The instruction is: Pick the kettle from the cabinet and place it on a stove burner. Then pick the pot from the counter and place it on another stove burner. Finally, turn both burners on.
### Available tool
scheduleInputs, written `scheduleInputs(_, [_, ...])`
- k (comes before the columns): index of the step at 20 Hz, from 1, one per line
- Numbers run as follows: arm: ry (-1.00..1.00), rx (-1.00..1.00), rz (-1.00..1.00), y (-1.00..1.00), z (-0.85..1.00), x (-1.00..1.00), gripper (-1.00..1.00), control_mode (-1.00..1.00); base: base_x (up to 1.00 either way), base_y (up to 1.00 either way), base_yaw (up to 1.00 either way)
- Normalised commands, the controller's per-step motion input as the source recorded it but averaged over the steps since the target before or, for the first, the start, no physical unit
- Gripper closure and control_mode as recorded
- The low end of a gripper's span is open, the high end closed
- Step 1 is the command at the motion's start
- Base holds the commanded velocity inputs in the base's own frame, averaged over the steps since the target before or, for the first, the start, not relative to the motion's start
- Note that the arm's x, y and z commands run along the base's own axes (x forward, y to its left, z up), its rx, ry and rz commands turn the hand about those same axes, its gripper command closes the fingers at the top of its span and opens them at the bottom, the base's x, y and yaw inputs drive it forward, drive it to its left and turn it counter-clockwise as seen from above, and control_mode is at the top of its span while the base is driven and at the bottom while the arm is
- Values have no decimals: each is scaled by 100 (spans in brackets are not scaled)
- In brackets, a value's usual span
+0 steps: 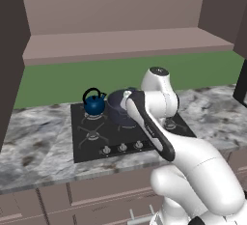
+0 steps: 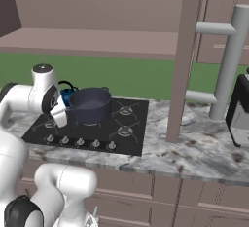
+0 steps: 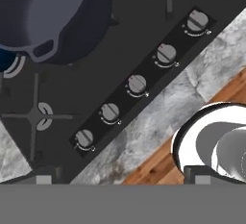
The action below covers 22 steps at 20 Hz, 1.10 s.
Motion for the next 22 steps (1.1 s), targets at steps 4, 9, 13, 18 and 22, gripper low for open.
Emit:
scheduleInputs(4, [-2,0,21,18,-10,0,-100,-100,0,0,0])
scheduleInputs(9, [-1,0,23,20,-6,0,-100,-100,0,0,0])
scheduleInputs(13, [-3,-6,20,21,-6,0,-100,-100,0,0,0])
scheduleInputs(18, [-10,-20,16,14,-2,0,-100,-100,0,0,0])
scheduleInputs(22, [-2,-18,9,3,-14,3,-100,-100,0,0,0])
